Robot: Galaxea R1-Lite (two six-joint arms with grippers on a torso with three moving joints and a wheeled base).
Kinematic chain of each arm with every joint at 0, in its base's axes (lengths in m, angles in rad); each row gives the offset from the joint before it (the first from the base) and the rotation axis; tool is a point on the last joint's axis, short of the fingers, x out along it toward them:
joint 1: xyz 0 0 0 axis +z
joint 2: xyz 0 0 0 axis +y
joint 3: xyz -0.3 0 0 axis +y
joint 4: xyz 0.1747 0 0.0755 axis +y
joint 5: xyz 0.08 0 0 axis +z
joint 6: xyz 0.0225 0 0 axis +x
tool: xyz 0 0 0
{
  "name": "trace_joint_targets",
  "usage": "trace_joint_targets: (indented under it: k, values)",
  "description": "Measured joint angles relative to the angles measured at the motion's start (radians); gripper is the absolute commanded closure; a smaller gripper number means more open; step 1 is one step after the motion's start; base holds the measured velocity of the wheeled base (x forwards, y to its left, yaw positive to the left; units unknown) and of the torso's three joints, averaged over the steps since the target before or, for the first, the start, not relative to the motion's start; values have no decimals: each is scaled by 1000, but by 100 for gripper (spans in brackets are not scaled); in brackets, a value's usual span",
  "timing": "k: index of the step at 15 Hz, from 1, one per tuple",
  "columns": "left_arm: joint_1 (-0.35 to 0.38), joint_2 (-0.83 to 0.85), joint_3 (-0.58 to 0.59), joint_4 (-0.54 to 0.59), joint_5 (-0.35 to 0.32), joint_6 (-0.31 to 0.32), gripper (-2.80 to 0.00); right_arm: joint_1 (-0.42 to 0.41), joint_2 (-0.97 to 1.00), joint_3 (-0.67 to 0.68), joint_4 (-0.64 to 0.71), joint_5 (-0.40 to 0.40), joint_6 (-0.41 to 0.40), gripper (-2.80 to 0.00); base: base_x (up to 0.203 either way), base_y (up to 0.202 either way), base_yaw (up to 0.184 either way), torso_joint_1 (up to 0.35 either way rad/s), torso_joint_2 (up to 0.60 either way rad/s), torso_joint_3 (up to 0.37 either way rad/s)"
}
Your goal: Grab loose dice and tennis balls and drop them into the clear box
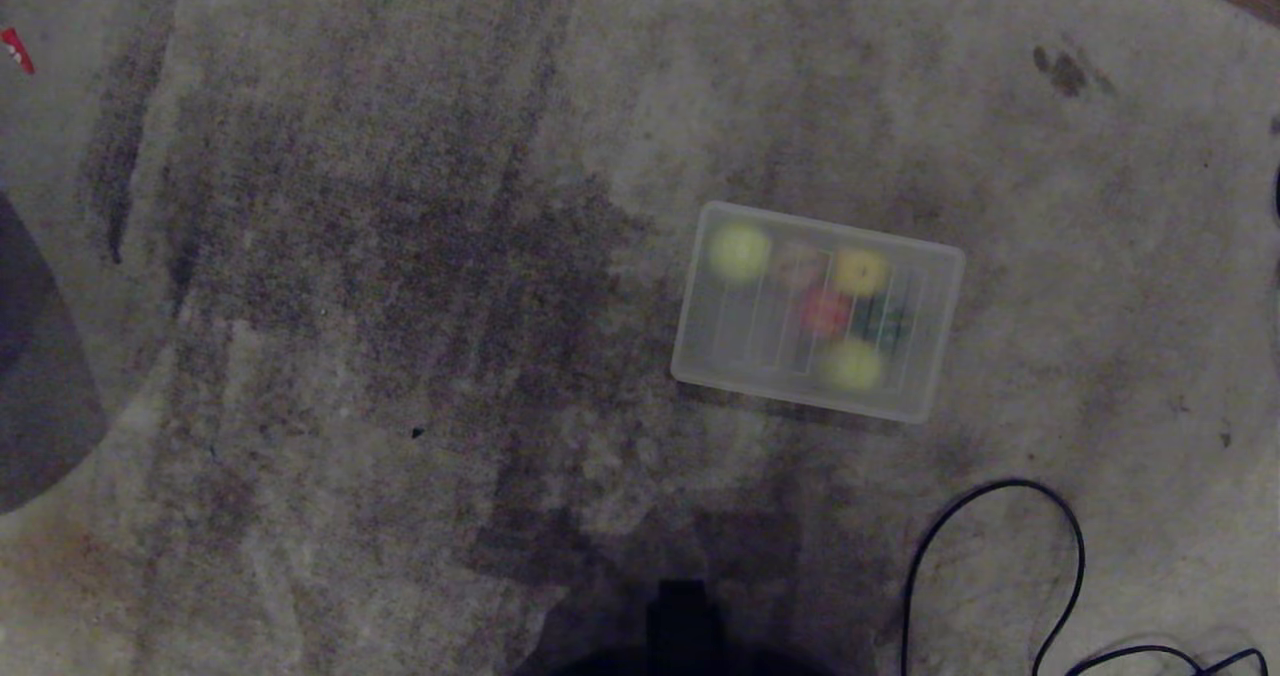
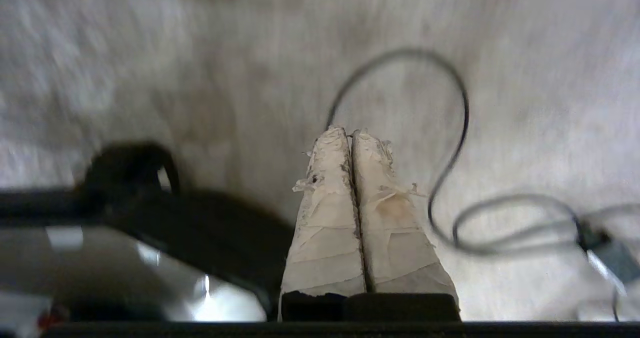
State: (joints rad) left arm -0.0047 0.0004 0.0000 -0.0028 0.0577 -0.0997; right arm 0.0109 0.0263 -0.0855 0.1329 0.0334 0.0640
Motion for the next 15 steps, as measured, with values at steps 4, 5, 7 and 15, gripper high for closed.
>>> trace_joint_targets:
  k: [4,5,7,15]
  values:
    - [0,0,0,0,0,0,0,0,-25,13,-6,-18,21,0,0,0,0,0,0,0]
    - [0,0,0,0,0,0,0,1,-27,13,-4,-19,20,0,0,0,0,0,0,0]
    - [0,0,0,0,-1,4,0,1,-29,15,-4,-24,8,0,0,0,0,0,0,0]
    - [0,0,0,1,1,-1,0,0,-30,36,-7,-20,-71,0,0,0,0,0,0,0]
